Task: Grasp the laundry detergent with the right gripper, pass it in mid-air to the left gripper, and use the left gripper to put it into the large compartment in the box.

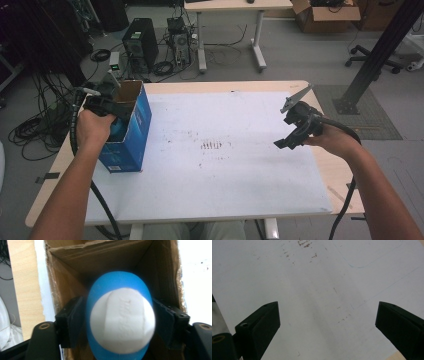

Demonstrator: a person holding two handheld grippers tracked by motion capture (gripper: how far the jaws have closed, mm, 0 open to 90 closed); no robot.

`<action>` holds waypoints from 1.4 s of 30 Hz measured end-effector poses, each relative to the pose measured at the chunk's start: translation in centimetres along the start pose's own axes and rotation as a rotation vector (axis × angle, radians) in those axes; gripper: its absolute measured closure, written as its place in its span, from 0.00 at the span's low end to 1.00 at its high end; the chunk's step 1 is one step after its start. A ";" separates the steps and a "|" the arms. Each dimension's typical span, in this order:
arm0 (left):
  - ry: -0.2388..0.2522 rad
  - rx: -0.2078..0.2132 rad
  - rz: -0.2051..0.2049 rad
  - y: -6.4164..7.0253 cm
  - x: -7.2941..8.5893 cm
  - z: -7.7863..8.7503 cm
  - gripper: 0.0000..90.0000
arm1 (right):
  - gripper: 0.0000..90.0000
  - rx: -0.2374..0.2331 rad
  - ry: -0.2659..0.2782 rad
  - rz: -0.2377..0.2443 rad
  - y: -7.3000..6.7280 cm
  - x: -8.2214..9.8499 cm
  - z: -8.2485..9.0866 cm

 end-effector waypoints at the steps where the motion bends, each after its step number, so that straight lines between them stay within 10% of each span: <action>1: 0.004 -0.001 0.001 -0.1 0.0 0.2 0.31 | 0.06 0.000 -0.001 0.000 0.0 0.0 0.0; 26: 0.081 -0.004 -0.080 0.9 -1.5 8.1 0.13 | 0.06 0.020 0.023 0.017 -0.9 -0.6 1.8; 42: 0.175 0.042 -0.360 7.6 -4.1 12.5 0.08 | 0.06 0.028 0.033 0.008 -1.2 -0.3 2.5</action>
Point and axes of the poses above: each handheld gripper's, and its own axes: z roughly backward along the jaws, x roughly out of its underside, y roughly to its right, the point moved 9 cm from there along -z, roughly forward along the jaws, and after that the axes turned 11 degrees about -z, right-handed, at the moved point
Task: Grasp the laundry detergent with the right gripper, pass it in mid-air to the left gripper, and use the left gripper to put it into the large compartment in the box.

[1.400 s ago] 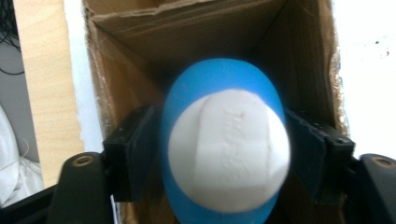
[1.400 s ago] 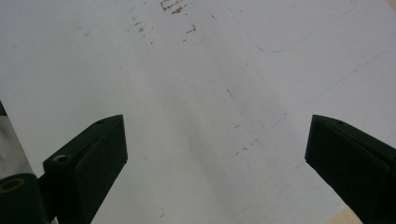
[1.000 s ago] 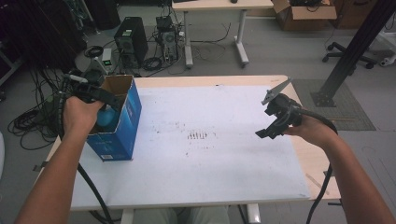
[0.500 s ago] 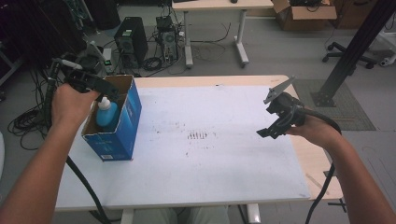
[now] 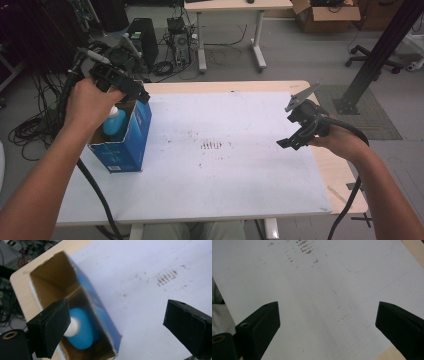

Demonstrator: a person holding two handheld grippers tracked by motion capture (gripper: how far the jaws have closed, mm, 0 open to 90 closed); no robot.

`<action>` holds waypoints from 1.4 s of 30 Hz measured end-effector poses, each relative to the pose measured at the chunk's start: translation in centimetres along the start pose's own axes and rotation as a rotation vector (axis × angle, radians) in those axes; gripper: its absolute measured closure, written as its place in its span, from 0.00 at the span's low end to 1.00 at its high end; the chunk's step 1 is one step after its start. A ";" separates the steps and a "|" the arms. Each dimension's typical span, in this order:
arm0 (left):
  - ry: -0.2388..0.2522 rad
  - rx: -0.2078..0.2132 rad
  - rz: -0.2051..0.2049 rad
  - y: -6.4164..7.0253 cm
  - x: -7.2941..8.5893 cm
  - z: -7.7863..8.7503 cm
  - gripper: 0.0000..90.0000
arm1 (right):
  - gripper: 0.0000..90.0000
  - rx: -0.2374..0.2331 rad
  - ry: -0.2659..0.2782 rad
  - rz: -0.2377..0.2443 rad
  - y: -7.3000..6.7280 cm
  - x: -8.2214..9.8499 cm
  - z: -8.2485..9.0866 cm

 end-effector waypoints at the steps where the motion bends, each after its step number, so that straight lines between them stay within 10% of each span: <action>1: 0.004 0.008 -0.014 0.4 -0.3 0.1 0.08 | 0.06 0.000 0.000 0.000 0.0 0.0 0.0; 22: 0.031 0.143 -0.308 6.9 -4.8 -0.8 0.07 | 0.06 -0.001 0.003 -0.008 -0.2 0.1 0.5; 42: 0.023 0.208 -0.478 10.4 -6.5 -3.5 0.07 | 0.05 -0.008 0.010 0.002 -1.2 -0.5 0.7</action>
Point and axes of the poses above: each handheld gripper's, and its own axes: z roughly backward along the jaws, x roughly out of its underside, y roughly to its right, the point moved 9 cm from there along -z, roughly forward along the jaws, and after that the axes turned 11 degrees about -z, right-handed, at the moved point
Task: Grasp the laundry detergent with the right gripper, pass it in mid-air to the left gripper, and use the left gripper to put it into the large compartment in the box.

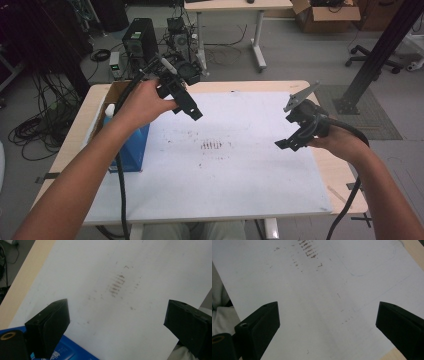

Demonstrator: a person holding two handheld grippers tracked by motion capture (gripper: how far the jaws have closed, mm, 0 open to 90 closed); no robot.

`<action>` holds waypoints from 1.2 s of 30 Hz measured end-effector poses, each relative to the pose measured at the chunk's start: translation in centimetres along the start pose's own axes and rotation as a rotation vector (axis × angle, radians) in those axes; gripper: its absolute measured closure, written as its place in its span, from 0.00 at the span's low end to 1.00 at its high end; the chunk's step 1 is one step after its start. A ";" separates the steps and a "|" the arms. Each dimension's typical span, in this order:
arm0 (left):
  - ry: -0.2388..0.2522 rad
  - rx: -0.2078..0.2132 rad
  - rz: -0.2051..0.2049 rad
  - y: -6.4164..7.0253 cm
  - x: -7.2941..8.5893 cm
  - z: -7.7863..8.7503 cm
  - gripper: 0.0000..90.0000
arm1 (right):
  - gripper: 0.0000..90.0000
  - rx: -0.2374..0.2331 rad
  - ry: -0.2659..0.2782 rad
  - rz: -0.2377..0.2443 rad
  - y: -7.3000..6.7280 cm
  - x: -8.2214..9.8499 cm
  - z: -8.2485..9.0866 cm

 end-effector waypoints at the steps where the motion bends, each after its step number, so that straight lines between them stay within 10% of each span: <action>1: 0.000 0.002 -0.007 0.0 -0.1 -0.1 0.07 | 0.05 0.000 0.000 0.001 0.0 0.0 0.0; 18: -0.034 0.053 -0.154 0.9 -0.6 -1.8 0.08 | 0.05 -0.005 -0.013 0.016 -0.7 -0.7 -0.4; 36: -0.039 0.063 -0.193 1.4 -0.7 -2.3 0.08 | 0.05 0.000 -0.013 0.021 -0.8 -1.0 -0.3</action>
Point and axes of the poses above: each handheld gripper's, and its own axes: z roughly backward along the jaws, x roughly out of its underside, y roughly to its right, the point moved 9 cm from there along -z, roughly forward along the jaws, and after that the axes turned 11 degrees about -z, right-handed, at the moved point
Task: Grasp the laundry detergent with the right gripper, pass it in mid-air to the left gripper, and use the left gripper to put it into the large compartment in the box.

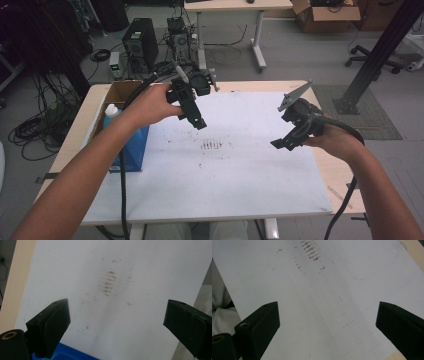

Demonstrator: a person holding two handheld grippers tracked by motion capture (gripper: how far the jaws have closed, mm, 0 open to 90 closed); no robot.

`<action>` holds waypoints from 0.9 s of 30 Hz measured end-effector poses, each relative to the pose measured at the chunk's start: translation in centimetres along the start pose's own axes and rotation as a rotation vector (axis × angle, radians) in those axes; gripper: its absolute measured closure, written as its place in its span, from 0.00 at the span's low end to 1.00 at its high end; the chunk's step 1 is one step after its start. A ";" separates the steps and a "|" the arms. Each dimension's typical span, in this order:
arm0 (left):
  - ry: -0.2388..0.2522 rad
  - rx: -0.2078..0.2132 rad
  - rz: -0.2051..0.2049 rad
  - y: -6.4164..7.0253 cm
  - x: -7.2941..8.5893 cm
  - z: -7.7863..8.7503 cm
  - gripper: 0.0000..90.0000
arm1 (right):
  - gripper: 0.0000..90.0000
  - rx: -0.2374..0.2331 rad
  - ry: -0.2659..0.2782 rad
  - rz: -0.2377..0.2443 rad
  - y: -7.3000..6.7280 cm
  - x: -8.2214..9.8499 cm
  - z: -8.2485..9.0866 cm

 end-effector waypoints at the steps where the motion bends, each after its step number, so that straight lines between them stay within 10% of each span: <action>1: 0.001 -0.002 0.001 0.0 0.0 0.1 0.08 | 0.05 0.001 0.000 0.001 0.0 0.0 0.0; 27: 0.011 0.004 -0.007 0.1 -0.6 0.0 0.08 | 0.05 0.000 0.006 0.003 0.0 0.0 0.0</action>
Point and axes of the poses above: each handheld gripper's, and its own axes: z roughly backward along the jaws, x roughly out of its underside, y roughly to its right, the point moved 9 cm from there along -z, roughly forward along the jaws, and after that the axes turned 11 degrees about -z, right-handed, at the moved point
